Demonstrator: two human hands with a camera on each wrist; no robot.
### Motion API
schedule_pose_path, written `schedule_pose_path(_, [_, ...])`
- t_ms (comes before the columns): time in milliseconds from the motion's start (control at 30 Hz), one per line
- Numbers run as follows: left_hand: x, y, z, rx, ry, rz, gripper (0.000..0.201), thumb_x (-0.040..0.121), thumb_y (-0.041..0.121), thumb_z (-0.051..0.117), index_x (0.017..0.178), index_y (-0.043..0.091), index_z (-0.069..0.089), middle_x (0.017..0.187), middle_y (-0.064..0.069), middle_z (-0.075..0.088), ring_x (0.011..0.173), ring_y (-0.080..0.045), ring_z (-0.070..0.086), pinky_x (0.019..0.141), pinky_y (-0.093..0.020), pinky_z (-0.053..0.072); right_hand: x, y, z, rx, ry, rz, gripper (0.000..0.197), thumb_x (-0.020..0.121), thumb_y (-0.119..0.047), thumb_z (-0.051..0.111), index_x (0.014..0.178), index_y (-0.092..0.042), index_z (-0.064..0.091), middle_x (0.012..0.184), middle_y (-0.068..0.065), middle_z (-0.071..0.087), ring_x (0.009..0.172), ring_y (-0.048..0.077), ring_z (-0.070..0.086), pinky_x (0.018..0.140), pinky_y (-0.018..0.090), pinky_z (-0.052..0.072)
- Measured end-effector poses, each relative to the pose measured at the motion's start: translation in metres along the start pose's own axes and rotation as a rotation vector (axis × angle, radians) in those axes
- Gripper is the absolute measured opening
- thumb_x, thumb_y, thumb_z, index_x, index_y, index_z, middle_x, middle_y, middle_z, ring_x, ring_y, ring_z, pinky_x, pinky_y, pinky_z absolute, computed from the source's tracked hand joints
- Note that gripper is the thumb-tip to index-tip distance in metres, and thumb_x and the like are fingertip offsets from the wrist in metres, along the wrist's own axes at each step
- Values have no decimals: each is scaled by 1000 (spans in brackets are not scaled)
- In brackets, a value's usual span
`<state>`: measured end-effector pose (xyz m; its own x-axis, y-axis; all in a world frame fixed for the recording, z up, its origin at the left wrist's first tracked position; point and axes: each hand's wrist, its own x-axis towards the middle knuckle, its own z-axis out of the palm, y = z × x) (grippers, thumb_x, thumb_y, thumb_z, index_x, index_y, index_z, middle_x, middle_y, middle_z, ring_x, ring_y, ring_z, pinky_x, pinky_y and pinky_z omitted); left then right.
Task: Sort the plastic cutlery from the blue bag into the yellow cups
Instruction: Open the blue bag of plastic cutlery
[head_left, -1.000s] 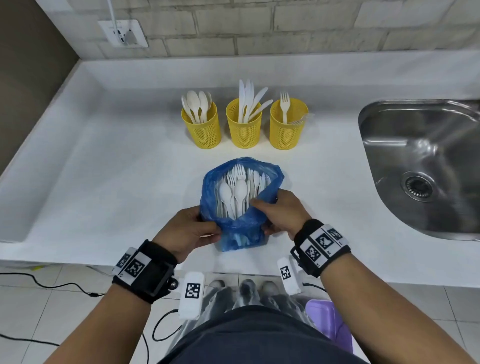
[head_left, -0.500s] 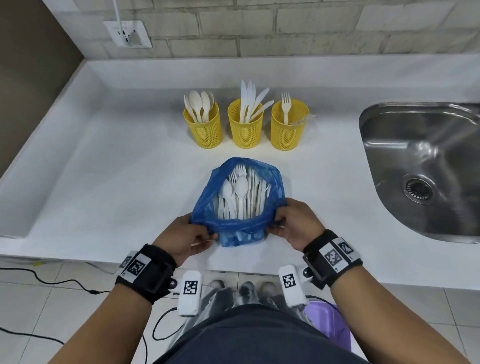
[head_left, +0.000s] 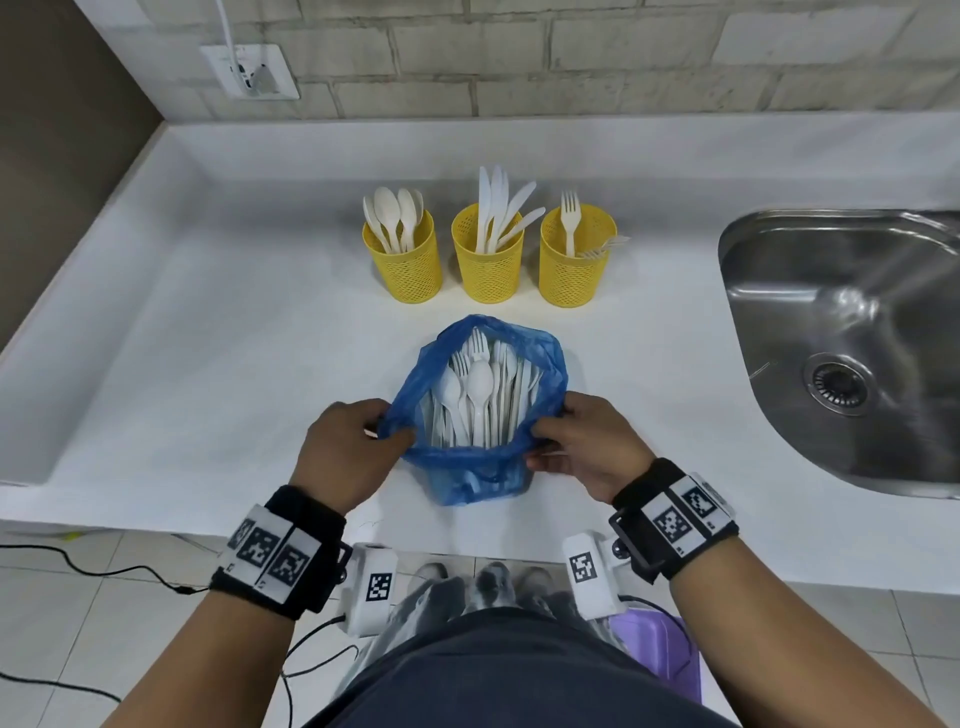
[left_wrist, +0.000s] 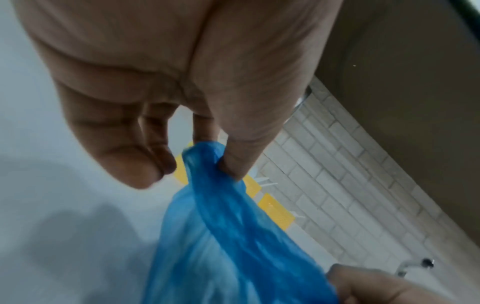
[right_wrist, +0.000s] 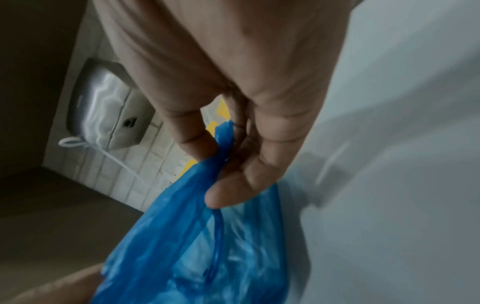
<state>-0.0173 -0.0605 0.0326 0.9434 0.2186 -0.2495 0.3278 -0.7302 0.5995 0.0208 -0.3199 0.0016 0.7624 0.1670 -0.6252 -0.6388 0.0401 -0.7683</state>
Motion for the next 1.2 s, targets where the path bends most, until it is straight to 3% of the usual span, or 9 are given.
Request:
schedule_pose_path(100, [1,-6,-6,-117,-6,-71,13,88,23,75,75,26,73,72,-1,69,63,-15,66,62,-23,54,1,3,-2,147,-46,-7,20,91,16,53,95,-1,62,81,14,68,69,23,68,63,31,58])
schedule_pose_path(267, [2,-5,3,-911,-135,-240,11,92,-8,64,101,-6,71,87,-17,72,77,-19,72,72,-23,60,13,14,-4,381,-91,73,39,84,26,39,99,-3,61,100,23,58,82,29,59,62,32,58])
schedule_pose_path(400, [8,-17,15,-1251,-260,-451,26,94,-16,48,103,3,63,93,-15,67,80,-23,71,77,-28,63,13,21,-9,448,-159,161,51,85,29,33,108,-1,66,111,25,70,90,33,69,65,35,63])
schedule_pose_path(600, [20,-21,4,-843,-137,-327,57,82,-6,64,132,19,53,128,-23,60,100,-29,64,88,-41,57,17,5,-22,-247,209,-106,42,90,10,50,124,-15,47,111,21,65,91,35,70,78,53,63])
schedule_pose_path(700, [34,0,-2,-621,-1,-140,64,68,22,67,130,30,53,127,-10,54,105,-22,59,86,-32,52,23,-17,-17,-302,314,-302,48,93,0,55,133,-23,44,116,11,61,97,26,65,80,43,57])
schedule_pose_path(833, [60,21,13,52,59,291,54,80,34,80,127,20,59,113,-3,55,99,-16,57,84,-24,44,44,-36,5,-710,210,-459,61,94,-19,64,149,-16,36,134,10,47,119,25,53,99,33,44])
schedule_pose_path(933, [75,30,18,303,52,347,17,96,26,63,101,10,67,96,-10,67,90,-29,62,73,-31,40,59,-40,19,-1001,237,-584,36,100,-17,59,133,-5,53,126,18,51,109,37,59,95,41,48])
schedule_pose_path(1033, [87,27,15,185,141,313,24,102,20,52,90,6,67,83,-6,67,78,-25,56,70,-31,38,67,-49,22,-1013,289,-703,22,105,-16,50,96,-1,64,96,19,61,86,37,60,73,38,43])
schedule_pose_path(1200, [101,23,9,-724,-73,-214,24,103,17,56,92,6,74,79,-1,74,71,-15,66,63,-21,53,84,-63,16,-562,246,-387,55,107,-29,51,55,-16,37,58,2,42,59,21,42,63,34,29])
